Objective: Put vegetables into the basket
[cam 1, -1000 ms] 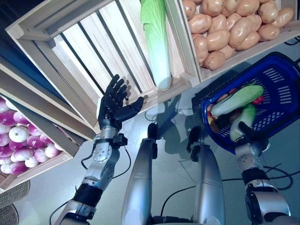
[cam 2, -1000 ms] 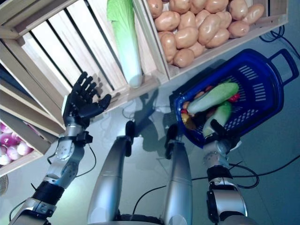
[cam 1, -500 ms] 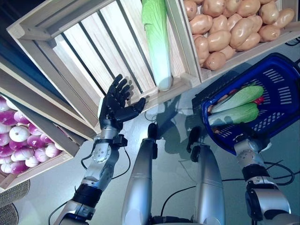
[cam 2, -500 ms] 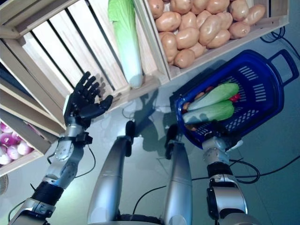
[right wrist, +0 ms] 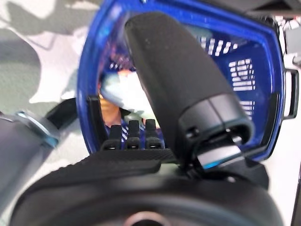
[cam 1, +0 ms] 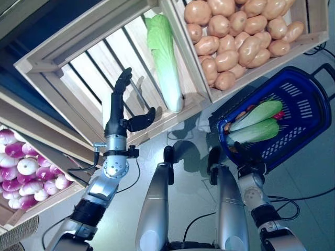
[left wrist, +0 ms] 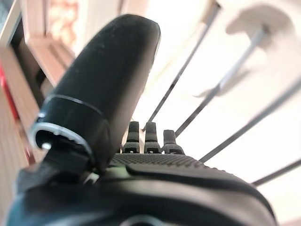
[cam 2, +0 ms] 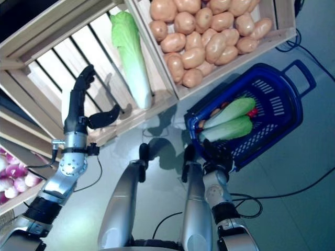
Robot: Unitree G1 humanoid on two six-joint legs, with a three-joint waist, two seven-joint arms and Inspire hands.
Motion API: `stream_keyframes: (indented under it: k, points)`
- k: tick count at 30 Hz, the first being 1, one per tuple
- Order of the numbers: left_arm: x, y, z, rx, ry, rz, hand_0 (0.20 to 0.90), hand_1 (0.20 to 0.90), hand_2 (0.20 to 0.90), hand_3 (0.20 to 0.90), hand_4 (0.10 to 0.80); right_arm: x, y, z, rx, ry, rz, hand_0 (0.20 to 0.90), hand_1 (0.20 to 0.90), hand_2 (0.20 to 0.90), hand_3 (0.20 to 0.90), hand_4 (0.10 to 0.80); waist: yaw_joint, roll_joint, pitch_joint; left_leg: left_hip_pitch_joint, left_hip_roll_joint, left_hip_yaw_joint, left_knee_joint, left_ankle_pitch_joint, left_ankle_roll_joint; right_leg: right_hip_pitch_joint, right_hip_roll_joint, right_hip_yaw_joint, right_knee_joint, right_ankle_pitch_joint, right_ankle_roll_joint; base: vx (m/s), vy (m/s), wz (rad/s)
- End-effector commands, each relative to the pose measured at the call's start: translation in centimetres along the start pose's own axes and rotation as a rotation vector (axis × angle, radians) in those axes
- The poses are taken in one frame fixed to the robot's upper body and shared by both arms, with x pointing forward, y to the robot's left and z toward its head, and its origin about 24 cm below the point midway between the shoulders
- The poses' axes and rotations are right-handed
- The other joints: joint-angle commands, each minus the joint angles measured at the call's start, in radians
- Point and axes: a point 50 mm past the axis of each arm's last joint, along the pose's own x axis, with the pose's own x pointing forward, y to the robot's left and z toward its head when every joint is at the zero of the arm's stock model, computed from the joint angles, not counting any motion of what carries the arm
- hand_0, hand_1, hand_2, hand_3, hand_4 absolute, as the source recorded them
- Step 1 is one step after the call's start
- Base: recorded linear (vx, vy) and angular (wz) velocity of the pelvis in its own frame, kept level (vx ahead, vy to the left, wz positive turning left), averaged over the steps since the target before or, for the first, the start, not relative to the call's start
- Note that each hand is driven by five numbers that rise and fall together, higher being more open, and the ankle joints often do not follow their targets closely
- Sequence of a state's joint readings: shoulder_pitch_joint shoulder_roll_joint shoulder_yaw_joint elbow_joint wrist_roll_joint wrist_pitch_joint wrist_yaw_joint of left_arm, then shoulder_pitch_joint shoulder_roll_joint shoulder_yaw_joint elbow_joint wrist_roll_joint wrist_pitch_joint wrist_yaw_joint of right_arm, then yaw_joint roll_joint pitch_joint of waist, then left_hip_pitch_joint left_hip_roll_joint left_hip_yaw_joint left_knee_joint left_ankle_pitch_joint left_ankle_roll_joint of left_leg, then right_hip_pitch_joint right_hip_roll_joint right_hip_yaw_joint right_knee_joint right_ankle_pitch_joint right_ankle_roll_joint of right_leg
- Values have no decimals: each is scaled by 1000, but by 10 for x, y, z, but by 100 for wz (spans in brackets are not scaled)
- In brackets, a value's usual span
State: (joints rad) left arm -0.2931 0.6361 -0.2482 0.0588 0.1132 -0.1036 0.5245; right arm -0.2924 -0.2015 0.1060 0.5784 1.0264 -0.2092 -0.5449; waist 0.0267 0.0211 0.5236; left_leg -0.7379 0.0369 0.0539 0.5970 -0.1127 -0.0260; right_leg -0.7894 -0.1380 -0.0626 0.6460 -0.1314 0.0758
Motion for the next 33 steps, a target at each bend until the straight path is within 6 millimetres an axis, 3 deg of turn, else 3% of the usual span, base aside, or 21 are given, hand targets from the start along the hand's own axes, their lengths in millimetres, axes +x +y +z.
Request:
stream_keyframes:
  k: [1,4,6,8,17,25,33]
  points:
    - [29,43,26,268,-179,186,900,900,900,900,800,-1,-28,16,-71,-86,26,900,900,900,900,800,-22,53,-4,39,-50,57,-81,57,41,99,55,-55,-95,73,-66,20,94,-16]
    - [38,54,24,467,-198,167,900,900,900,900,800,-1,-30,14,-120,-82,47,900,900,900,900,800,-29,56,-4,45,-50,66,-87,59,35,104,47,-55,-107,73,-68,20,58,-4]
    - [41,57,24,503,-212,151,900,900,900,900,800,-1,-30,15,-102,-74,51,900,900,900,900,800,-34,56,-4,44,-47,71,-85,60,30,102,44,-55,-110,75,-69,15,25,5]
    - [46,56,29,590,-276,140,900,900,900,900,800,0,-35,17,-34,-71,51,900,900,900,900,800,-41,58,-4,38,-43,77,-85,59,30,93,39,-55,-106,74,-69,0,0,0]
    - [67,42,58,1008,-603,6,900,900,900,900,800,6,-29,32,-54,-105,88,900,900,900,900,800,-75,61,-4,14,-20,91,-58,53,28,56,25,-56,-75,76,-67,12,19,1]
    - [76,18,57,1016,-670,-90,900,900,900,900,800,8,-17,29,-85,-77,125,900,900,900,900,800,-106,55,-4,-17,-1,94,-40,61,29,16,32,-34,-54,88,-67,15,23,-2]
    - [76,8,55,1020,-699,-108,900,900,900,900,800,8,-10,30,-106,-73,137,900,900,900,900,800,-116,48,-4,-32,10,98,-34,59,28,0,35,-26,-52,91,-66,2,5,-6]
